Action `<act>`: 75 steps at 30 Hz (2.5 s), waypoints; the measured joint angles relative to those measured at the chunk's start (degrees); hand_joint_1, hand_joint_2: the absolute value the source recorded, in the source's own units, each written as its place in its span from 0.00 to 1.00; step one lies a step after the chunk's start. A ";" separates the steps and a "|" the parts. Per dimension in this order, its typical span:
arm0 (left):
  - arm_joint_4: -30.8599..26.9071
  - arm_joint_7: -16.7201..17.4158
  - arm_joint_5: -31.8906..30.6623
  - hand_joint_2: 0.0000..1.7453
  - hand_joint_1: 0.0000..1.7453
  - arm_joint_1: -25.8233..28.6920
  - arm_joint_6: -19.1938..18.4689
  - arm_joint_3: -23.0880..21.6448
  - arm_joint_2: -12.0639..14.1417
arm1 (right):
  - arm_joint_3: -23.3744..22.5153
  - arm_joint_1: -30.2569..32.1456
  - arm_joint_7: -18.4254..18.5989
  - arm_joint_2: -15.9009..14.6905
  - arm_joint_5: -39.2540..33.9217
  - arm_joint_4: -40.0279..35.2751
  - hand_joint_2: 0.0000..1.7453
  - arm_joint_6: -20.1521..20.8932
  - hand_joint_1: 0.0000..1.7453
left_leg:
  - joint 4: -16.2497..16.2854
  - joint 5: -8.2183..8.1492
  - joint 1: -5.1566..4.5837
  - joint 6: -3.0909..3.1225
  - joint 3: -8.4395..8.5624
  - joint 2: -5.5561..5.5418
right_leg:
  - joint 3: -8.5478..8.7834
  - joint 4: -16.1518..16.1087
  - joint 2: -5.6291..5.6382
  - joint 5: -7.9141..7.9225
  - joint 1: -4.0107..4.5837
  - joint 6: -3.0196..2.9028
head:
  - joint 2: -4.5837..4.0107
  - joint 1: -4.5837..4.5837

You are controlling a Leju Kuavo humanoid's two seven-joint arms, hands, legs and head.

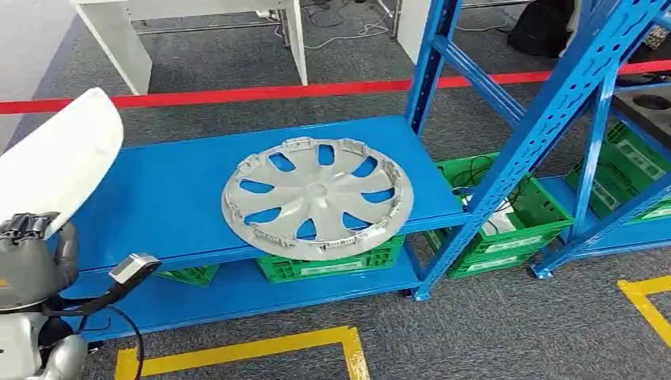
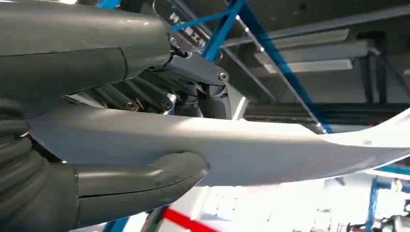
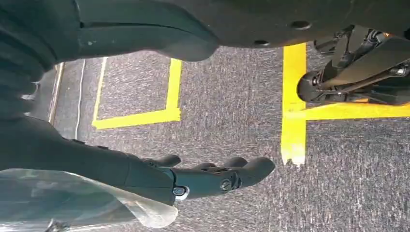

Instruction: Take the parts from the cabinet and place them on the table.

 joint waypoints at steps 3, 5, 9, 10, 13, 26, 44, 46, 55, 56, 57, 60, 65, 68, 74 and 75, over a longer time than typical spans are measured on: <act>-1.86 -1.75 0.00 1.00 1.00 0.10 0.00 0.00 0.20 | 0.28 -0.04 0.00 -0.02 -0.02 -0.07 1.00 -0.07 0.00 | 0.00 0.00 0.00 0.00 0.00 0.00 | 0.01 0.00 -0.01 0.00 0.00 0.00 | 0.00 0.00; -2.62 -2.49 0.00 1.00 1.00 0.32 0.00 0.00 0.17 | 0.39 -0.08 -0.02 0.00 -0.04 -0.07 1.00 -0.11 0.00 | 0.00 0.00 0.00 0.00 0.00 0.00 | 0.01 0.00 0.01 0.00 -0.01 0.00 | 0.00 0.00; -3.30 -2.58 0.00 1.00 1.00 0.83 0.00 -0.02 0.02 | 0.44 -0.10 -0.13 -0.02 -0.17 -0.07 1.00 -0.13 0.00 | 0.00 0.00 0.00 0.00 0.00 0.00 | 0.00 0.00 -0.01 0.00 -0.01 0.00 | 0.00 0.00; -3.30 -2.14 0.00 1.00 1.00 0.93 0.00 -0.04 -0.07 | 0.44 -0.11 -0.17 0.00 -0.20 -0.09 1.00 -0.15 0.00 | 0.00 0.00 0.00 0.00 0.00 0.00 | 0.00 0.00 0.00 0.00 -0.01 0.00 | 0.00 0.00; -3.30 -1.02 0.02 1.00 1.00 1.23 0.00 -0.46 -0.33 | 0.46 -0.10 -0.17 0.00 -0.31 -0.09 1.00 -0.24 0.00 | 0.00 0.00 0.00 0.00 0.00 0.00 | 0.00 0.00 -0.01 0.00 -0.01 0.00 | 0.00 0.00; -3.28 -0.70 0.22 1.00 1.00 3.21 0.00 -1.07 -0.17 | 0.85 -0.20 -0.35 0.00 -0.11 -0.22 1.00 -0.50 0.00 | -0.01 0.00 0.00 0.00 0.00 0.00 | 0.00 0.00 0.02 0.00 0.00 0.00 | 0.00 0.00; -8.72 0.26 0.20 1.00 1.00 10.47 0.02 1.64 3.39 | 1.29 -0.73 -0.24 0.39 1.18 -1.49 1.00 -1.70 0.00 | 0.06 0.00 -0.07 0.00 -0.02 0.00 | 0.00 -0.04 -0.04 0.05 -0.07 0.07 | 0.00 0.00; -9.13 0.26 0.20 1.00 1.00 10.89 0.02 2.01 3.76 | 1.29 -0.73 -0.15 0.53 1.18 -1.55 1.00 -1.77 0.00 | 0.08 -0.01 -0.12 0.01 -0.02 0.00 | 0.01 -0.04 -0.03 0.05 -0.12 0.08 | 0.00 0.00; -10.27 -0.06 0.20 1.00 1.00 12.44 0.02 3.13 4.90 | 1.29 -0.89 0.02 0.79 1.16 -1.81 1.00 -2.25 0.00 | 0.02 0.31 -0.51 1.25 -0.13 -0.03 | 0.21 -0.40 -0.09 0.59 -0.42 1.10 | 0.00 -0.07; -10.42 -0.06 0.20 1.00 1.00 12.44 0.02 3.17 4.96 | 1.29 -0.89 0.02 0.79 1.16 -1.81 1.00 -2.29 0.00 | -1.07 1.03 0.27 1.62 0.19 0.03 | -0.06 -0.16 -0.02 -0.15 -0.31 1.17 | 0.00 -0.02; -10.45 -0.06 0.22 1.00 1.00 12.39 0.04 3.17 4.98 | 1.29 -0.87 0.02 0.79 1.16 -1.81 1.00 -2.32 0.00 | -1.40 1.32 0.25 1.89 0.19 0.04 | -0.76 1.07 0.53 -1.65 -0.22 1.31 | 0.00 0.07; -10.44 -0.06 0.26 1.00 1.00 12.61 0.11 3.17 5.03 | 1.29 -0.92 0.04 0.79 1.20 -1.84 1.00 -2.34 0.00 | -1.36 1.58 0.27 2.13 -0.38 0.01 | -5.69 13.15 1.08 -8.09 -0.42 1.63 | 0.00 0.22; -10.40 -0.06 0.31 1.00 1.00 12.77 0.11 3.17 5.05 | 1.27 -0.88 0.13 0.77 1.49 -1.86 1.00 -2.36 0.00 | -0.90 1.91 0.39 1.67 -0.70 -0.25 | -0.45 4.09 1.14 -0.61 -0.48 1.61 | 0.00 0.24; -10.38 -0.09 0.31 1.00 1.00 12.72 0.11 3.17 5.09 | 1.29 -1.10 0.20 0.79 1.53 -1.86 1.00 -2.34 0.00 | -0.24 2.45 0.19 0.45 -1.53 -0.47 | 2.10 -0.64 1.82 -0.53 -0.32 1.22 | 0.00 0.20; -10.36 -0.06 0.35 1.00 1.00 12.79 0.11 3.21 5.51 | 1.29 -1.22 0.24 0.90 1.66 -1.97 1.00 -2.40 0.00 | 7.29 -4.86 1.02 -2.12 -4.49 -0.60 | -0.20 -1.07 0.92 1.56 -0.53 -1.29 | 0.00 -0.22; -10.34 -0.06 0.37 1.00 1.00 12.84 0.11 3.19 5.53 | 1.29 -1.22 0.24 0.87 1.66 -1.97 1.00 -2.49 0.00 | 12.08 -7.52 1.22 -2.41 -5.84 -0.60 | -0.86 -1.04 0.76 2.04 -0.49 -1.34 | 0.00 -0.13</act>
